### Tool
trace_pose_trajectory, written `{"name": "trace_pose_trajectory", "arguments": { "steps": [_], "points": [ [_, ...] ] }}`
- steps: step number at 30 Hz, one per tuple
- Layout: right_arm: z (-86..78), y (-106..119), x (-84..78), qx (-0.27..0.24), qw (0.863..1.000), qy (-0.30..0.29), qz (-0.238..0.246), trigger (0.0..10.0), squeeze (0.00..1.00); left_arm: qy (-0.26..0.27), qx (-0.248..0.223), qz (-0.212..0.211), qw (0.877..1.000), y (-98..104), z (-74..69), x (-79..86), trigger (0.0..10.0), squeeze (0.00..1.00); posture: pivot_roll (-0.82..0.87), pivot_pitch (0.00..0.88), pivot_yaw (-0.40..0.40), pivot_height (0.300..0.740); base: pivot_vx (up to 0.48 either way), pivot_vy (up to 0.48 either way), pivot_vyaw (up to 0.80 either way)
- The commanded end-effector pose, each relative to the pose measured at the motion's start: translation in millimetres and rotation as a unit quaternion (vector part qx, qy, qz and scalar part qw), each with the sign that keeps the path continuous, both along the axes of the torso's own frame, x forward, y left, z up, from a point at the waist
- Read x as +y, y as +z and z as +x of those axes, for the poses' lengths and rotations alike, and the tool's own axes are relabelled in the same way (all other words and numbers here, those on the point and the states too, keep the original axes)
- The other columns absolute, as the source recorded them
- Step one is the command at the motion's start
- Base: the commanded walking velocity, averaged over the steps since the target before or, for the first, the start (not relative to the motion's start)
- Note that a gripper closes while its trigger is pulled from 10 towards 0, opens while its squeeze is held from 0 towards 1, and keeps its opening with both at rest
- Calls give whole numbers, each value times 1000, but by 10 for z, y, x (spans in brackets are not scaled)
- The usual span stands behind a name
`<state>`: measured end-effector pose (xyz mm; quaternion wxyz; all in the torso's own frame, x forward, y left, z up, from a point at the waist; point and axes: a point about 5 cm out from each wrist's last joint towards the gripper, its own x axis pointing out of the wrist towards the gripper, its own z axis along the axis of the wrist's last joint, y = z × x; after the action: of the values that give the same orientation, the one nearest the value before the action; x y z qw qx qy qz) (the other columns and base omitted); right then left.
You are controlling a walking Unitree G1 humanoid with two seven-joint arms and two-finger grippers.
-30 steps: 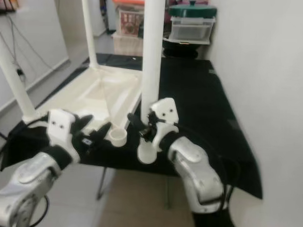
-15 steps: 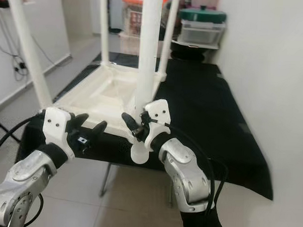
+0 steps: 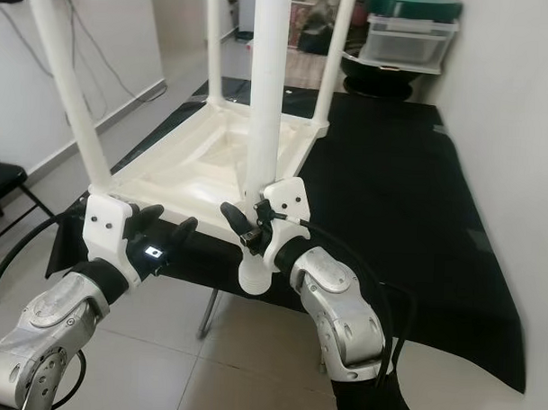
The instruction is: Building children table
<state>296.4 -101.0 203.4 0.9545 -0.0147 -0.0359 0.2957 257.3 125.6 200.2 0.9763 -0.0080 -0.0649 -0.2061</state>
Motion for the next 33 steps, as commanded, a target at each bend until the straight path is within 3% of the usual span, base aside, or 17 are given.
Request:
{"name": "trace_pose_trajectory", "arguments": {
  "steps": [1, 15, 22, 33],
  "points": [
    [21, 47, 0, -14, 1000, -3, 6, 10000, 0, -3, -2, 2, 1000, 5, 9, -23, 10000, 0, 20, 37, -39, 740, 0, 0, 0],
    [32, 67, -19, -16, 1000, -10, 19, 10000, 0, -15, -7, -1, 1000, 37, 3, -37, 10000, 0, 18, 36, -33, 740, 292, 0, 0],
    [35, 100, -6, -19, 999, -3, 34, 10000, 0, -19, -8, -4, 1000, 44, -1, -56, 10000, 0, 19, 31, -33, 740, 314, 0, -343],
    [-21, 150, 25, -31, 998, 42, 41, 10000, 0, -27, -30, 7, 999, 128, -25, -99, 10000, 0, 21, 29, -33, 740, 0, 0, 0]
  ]
}}
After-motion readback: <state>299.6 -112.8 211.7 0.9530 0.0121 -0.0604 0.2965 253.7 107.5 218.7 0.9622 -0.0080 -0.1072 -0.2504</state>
